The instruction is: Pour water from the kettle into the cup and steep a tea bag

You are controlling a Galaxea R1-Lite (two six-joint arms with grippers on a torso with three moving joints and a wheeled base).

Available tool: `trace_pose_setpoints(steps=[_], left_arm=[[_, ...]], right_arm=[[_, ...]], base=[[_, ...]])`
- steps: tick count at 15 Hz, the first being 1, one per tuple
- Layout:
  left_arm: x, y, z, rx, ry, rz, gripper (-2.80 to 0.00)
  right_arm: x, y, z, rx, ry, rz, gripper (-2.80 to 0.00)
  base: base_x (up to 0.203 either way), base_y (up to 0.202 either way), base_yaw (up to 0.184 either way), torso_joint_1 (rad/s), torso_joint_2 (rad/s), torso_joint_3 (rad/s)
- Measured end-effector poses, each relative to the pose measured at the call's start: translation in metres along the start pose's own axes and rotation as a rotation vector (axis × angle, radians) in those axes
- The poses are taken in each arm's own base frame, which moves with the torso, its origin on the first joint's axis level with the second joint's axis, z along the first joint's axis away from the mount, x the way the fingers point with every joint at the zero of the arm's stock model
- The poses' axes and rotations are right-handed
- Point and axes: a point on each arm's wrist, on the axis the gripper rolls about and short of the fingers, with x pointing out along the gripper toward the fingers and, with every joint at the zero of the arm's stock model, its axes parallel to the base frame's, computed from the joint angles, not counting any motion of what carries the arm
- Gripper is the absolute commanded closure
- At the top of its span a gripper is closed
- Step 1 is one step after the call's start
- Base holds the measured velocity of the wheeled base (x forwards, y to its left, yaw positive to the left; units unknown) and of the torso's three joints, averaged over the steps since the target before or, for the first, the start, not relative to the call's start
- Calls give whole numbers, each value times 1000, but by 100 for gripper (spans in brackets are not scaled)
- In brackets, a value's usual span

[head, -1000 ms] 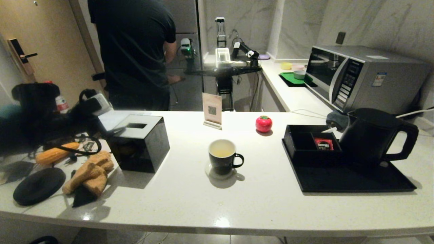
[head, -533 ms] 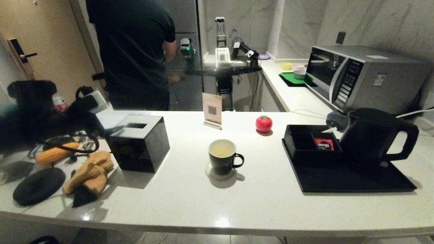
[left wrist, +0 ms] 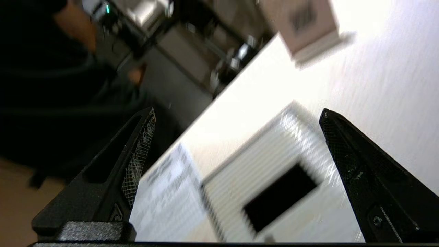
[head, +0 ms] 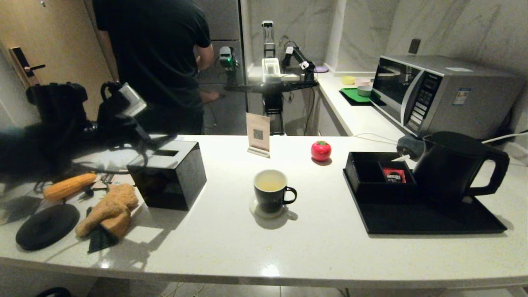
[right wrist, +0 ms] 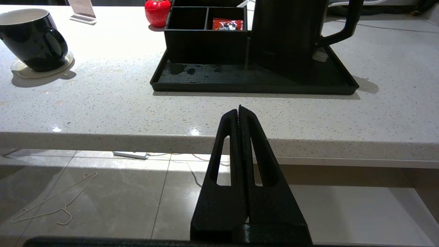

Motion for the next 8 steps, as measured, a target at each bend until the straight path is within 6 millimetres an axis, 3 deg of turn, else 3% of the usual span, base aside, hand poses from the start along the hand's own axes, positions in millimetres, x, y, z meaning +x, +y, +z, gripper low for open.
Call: trace_pose_setpoints(steps=[3, 8], left_arm=[[12, -11, 22, -76, -124, 3, 0], [12, -20, 41, -153, -166, -20, 0]], right_arm=[[0, 0, 0, 0, 0, 0, 0], [0, 0, 0, 0, -1, -1, 0]], base=[[0, 0, 0, 0, 0, 0], [0, 0, 0, 0, 0, 0]])
